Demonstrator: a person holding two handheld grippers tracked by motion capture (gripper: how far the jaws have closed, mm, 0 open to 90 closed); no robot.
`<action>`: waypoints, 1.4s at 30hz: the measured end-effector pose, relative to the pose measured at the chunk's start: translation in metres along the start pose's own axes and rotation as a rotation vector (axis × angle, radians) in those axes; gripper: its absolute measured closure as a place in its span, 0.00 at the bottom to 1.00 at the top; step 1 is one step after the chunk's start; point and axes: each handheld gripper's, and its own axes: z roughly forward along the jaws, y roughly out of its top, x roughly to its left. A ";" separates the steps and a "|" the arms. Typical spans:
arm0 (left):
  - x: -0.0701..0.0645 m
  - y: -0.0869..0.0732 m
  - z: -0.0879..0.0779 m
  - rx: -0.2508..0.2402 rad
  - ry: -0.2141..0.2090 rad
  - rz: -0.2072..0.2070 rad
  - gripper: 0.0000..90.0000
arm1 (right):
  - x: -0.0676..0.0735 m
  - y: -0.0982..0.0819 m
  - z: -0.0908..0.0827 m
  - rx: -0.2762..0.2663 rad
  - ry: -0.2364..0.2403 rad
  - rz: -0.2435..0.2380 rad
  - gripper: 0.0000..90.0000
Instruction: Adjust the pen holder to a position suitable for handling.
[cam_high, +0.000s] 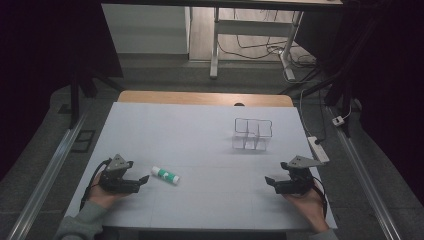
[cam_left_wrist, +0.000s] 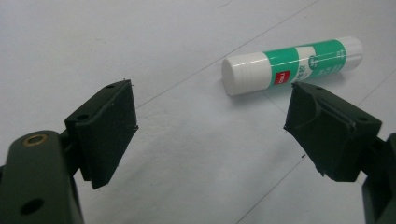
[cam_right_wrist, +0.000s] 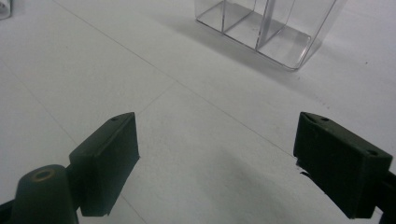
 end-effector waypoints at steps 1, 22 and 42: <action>0.000 0.000 0.000 0.000 0.000 0.000 0.18 | 0.000 0.000 0.000 0.000 0.000 0.000 0.15; -0.001 0.005 0.005 -0.006 -0.006 0.019 0.20 | 0.000 0.001 0.002 0.003 -0.002 0.001 0.17; -0.002 0.003 0.005 0.006 -0.006 0.011 0.20 | -0.006 0.039 0.001 -0.038 -0.046 0.023 0.24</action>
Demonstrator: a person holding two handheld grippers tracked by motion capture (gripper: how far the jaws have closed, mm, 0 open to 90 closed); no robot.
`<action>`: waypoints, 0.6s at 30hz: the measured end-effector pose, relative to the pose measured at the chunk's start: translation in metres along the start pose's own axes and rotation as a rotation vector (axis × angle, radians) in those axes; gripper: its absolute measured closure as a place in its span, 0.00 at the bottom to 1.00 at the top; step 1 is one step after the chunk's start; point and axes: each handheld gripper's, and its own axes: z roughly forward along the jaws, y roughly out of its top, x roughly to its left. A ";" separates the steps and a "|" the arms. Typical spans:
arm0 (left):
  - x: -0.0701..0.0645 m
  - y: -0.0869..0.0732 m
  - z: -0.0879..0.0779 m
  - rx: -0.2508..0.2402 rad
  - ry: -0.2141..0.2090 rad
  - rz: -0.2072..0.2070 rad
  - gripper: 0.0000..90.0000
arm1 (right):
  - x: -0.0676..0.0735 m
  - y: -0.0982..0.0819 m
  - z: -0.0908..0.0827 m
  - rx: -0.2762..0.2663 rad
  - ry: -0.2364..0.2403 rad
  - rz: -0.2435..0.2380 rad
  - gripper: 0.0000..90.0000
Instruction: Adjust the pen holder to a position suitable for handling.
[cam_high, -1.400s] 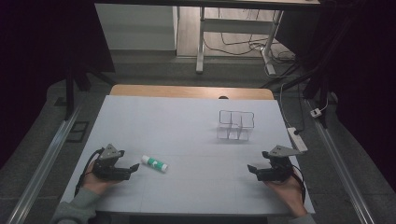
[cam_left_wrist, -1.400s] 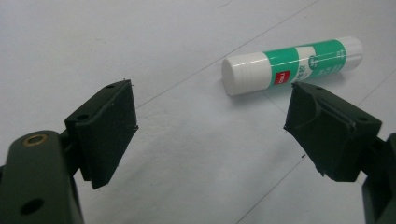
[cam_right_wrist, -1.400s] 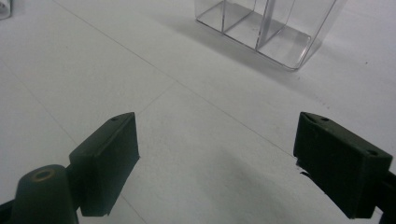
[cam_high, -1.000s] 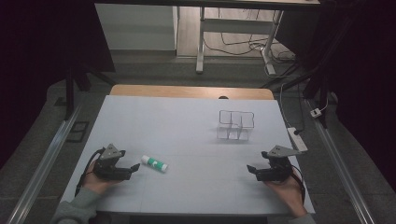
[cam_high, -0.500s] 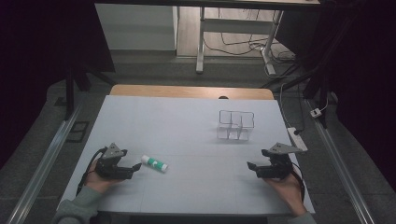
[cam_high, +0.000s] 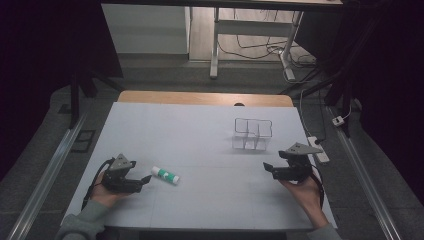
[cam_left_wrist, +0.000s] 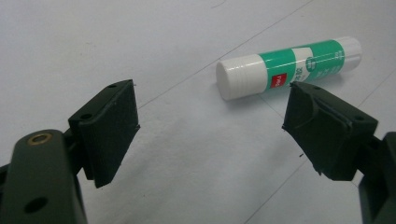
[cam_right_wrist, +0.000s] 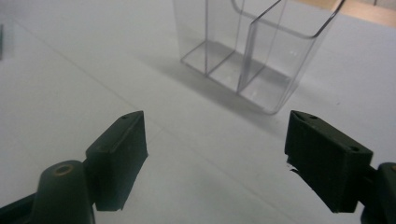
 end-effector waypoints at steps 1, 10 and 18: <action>0.000 0.000 0.000 0.001 0.000 -0.001 0.20 | 0.000 0.000 0.000 0.000 0.000 0.000 0.24; 0.001 0.000 0.000 0.000 0.004 -0.007 0.20 | -0.011 0.019 -0.001 -0.014 -0.048 0.007 0.35; 0.000 -0.001 0.000 0.000 0.004 -0.002 0.21 | -0.027 0.035 0.004 -0.018 -0.087 0.044 0.47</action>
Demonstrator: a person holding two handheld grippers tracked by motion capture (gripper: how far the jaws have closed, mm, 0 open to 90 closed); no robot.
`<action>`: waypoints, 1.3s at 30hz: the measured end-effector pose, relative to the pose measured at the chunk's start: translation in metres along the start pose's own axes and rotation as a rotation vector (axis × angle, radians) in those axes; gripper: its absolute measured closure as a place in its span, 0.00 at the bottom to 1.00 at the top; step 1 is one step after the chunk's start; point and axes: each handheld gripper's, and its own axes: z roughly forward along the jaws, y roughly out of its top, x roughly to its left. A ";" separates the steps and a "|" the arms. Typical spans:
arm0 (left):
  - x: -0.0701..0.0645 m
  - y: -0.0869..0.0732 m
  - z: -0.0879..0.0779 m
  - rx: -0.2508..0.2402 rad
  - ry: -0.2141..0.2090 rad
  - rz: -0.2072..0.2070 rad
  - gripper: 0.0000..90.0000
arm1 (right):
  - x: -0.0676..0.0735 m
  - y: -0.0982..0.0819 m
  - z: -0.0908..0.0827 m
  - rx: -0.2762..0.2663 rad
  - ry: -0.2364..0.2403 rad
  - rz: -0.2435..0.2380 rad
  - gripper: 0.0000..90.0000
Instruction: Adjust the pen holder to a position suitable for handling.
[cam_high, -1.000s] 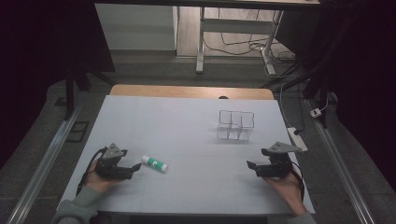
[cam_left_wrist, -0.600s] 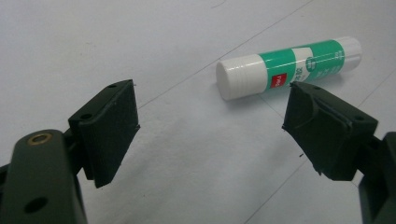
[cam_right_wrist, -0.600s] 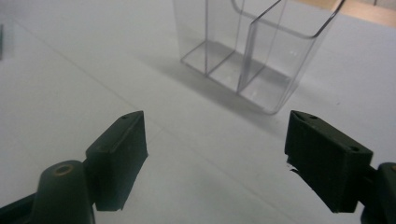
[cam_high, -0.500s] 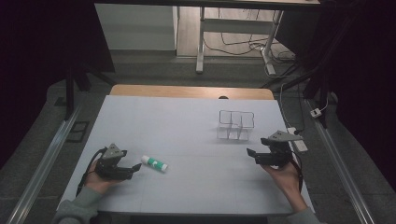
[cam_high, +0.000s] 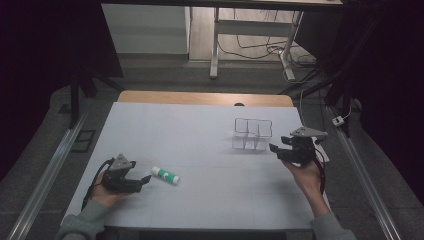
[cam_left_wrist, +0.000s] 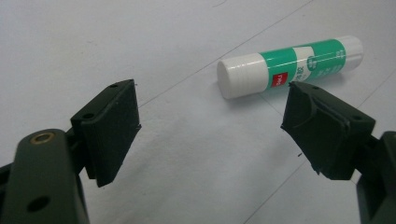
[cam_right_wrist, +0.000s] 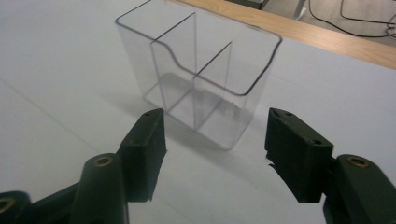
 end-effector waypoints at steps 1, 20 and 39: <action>0.000 0.000 0.000 0.000 -0.001 0.001 0.21 | -0.001 0.001 0.002 -0.004 -0.005 0.007 0.49; 0.000 -0.001 0.001 0.005 0.001 0.005 0.21 | -0.023 0.002 0.027 0.040 -0.062 0.046 0.99; -0.002 -0.001 0.002 0.019 0.001 0.023 0.21 | -0.041 -0.010 0.067 0.097 -0.092 0.097 0.99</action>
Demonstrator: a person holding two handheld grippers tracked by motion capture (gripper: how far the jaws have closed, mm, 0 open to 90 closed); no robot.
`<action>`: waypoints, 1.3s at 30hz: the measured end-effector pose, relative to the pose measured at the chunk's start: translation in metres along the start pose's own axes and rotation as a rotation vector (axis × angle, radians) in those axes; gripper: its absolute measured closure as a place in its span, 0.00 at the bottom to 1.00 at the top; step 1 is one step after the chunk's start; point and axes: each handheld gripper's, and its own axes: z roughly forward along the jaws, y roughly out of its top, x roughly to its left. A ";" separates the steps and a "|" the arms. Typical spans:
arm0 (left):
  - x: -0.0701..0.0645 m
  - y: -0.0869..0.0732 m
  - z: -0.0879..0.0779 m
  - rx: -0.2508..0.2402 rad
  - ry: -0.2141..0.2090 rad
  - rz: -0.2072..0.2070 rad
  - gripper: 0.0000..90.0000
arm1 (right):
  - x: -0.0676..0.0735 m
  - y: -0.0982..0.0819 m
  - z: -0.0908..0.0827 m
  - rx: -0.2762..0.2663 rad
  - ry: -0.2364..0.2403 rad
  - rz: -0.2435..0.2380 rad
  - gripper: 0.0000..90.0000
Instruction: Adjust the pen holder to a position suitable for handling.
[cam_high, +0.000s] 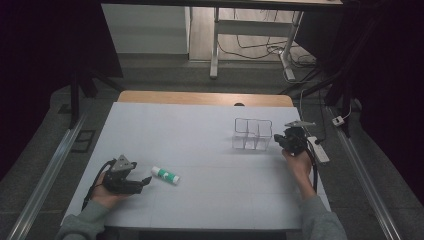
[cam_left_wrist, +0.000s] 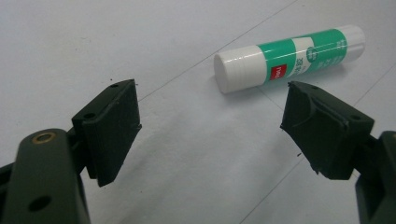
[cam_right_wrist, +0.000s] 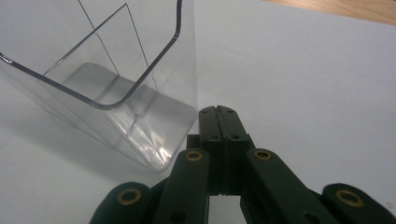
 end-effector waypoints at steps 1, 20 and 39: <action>0.000 0.000 0.000 0.000 -0.001 0.000 0.21 | 0.000 0.000 0.000 0.000 0.000 0.000 0.99; -0.001 0.000 0.000 0.007 -0.001 0.008 0.21 | 0.012 0.000 0.012 0.011 0.001 -0.048 0.99; -0.002 0.000 0.002 0.016 -0.006 0.014 0.21 | 0.027 0.004 0.016 0.006 0.017 -0.080 0.99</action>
